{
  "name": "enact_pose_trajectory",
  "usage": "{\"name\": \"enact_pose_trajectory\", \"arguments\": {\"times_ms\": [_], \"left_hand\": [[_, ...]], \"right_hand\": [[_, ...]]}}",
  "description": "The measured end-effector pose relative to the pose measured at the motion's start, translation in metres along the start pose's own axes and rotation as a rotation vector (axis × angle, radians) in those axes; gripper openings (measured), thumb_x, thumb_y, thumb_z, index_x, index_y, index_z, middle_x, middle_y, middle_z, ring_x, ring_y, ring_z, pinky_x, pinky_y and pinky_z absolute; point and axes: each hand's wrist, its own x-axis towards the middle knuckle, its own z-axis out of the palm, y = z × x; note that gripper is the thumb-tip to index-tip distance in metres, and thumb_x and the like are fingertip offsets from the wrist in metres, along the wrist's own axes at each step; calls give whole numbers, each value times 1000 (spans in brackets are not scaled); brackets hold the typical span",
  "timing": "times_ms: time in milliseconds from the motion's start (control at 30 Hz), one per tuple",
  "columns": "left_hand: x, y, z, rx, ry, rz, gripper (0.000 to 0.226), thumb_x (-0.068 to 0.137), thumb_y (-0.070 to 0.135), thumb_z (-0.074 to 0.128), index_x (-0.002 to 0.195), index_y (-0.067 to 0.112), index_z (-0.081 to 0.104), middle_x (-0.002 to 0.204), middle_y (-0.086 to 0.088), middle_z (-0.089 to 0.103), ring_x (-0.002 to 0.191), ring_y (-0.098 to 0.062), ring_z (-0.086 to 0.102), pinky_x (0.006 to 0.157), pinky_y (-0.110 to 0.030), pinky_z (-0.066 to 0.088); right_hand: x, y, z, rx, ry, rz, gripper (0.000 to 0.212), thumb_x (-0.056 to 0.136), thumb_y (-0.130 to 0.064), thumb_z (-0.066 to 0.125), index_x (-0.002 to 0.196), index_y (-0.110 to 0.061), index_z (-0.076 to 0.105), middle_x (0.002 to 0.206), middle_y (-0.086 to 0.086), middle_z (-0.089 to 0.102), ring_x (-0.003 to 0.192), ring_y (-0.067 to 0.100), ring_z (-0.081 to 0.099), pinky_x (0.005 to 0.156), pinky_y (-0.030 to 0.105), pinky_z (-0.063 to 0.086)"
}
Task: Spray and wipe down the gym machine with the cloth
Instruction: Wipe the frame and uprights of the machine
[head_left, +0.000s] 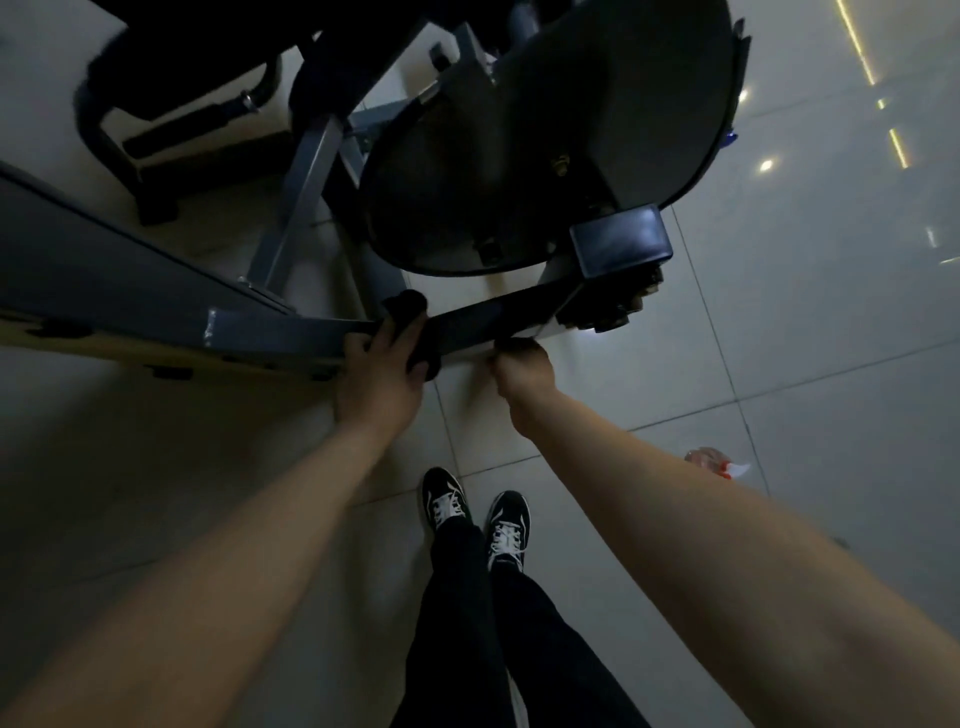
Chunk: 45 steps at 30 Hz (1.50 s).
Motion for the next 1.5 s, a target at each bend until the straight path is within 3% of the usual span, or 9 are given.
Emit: {"name": "enact_pose_trajectory", "arguments": {"times_ms": [67, 233, 467, 667, 867, 1033, 1200, 1300, 1500], "left_hand": [[-7, -27, -4, 42, 33, -42, 64, 98, 33, 52, 154, 48, 24, 163, 3, 29, 124, -35, 35, 95, -51, 47], [-9, -11, 1, 102, 74, -108, 69, 96, 21, 52, 157, 39, 26, 160, -6, 33, 124, -37, 36, 106, -50, 31], [18, 82, 38, 60, -59, 37, 58, 95, 23, 38, 153, 28, 40, 162, -6, 28, 130, -41, 35, 104, -48, 28], [27, 109, 32, -298, -44, -77, 49, 102, 30, 50, 150, 28, 38, 142, -7, 40, 131, -32, 32, 111, -42, 34], [35, 82, 28, 64, 0, 132, 62, 100, 26, 46, 157, 36, 26, 156, 0, 38, 130, -34, 39, 102, -44, 27], [14, 25, 12, 197, 37, 97, 63, 101, 43, 48, 158, 40, 20, 158, -1, 38, 129, -36, 40, 99, -48, 32], [5, -31, -9, 232, 23, 34, 60, 100, 53, 46, 156, 44, 24, 158, 0, 36, 121, -34, 43, 97, -46, 35], [8, -71, -29, 141, 56, -37, 55, 100, 55, 44, 153, 43, 33, 157, 1, 37, 122, -35, 43, 98, -49, 35], [24, -124, -49, 109, 73, -244, 50, 102, 56, 34, 150, 40, 33, 156, 1, 36, 129, -39, 39, 105, -55, 30]], "right_hand": [[1, -3, 5, -45, 13, 9, 21, 100, -17, 46, 81, -16, 55, 93, 7, 54, 70, 16, 50, 78, 34, 43], [0, -5, 15, -42, 26, 23, 16, 98, -14, 45, 94, -9, 59, 108, 24, 66, 102, 39, 60, 90, 47, 51], [5, 3, -7, 72, -28, 11, 34, 103, -10, 40, 131, 3, 55, 110, 9, 61, 98, 27, 58, 92, 43, 50], [7, 7, -26, 215, 47, 15, 23, 102, -21, 42, 101, -18, 65, 116, 23, 68, 99, 36, 66, 90, 56, 52], [10, 10, -11, 98, 41, 0, 25, 101, -11, 45, 120, -7, 61, 118, 14, 66, 107, 30, 63, 94, 47, 51], [-8, 3, 22, 52, -62, 20, 23, 101, -25, 49, 105, -11, 66, 95, 7, 70, 75, 13, 63, 64, 27, 44], [-8, -5, 59, -77, -94, -6, 48, 105, -45, 33, 79, -16, 61, 86, 8, 73, 98, 32, 68, 77, 35, 43], [-6, -5, 79, -110, -106, 26, 54, 105, -49, 32, 91, -10, 66, 89, 9, 76, 93, 28, 70, 82, 34, 51], [-8, -5, 93, -95, -120, 52, 53, 107, -40, 31, 127, -1, 60, 118, 17, 69, 74, 15, 61, 42, 15, 40]]}}
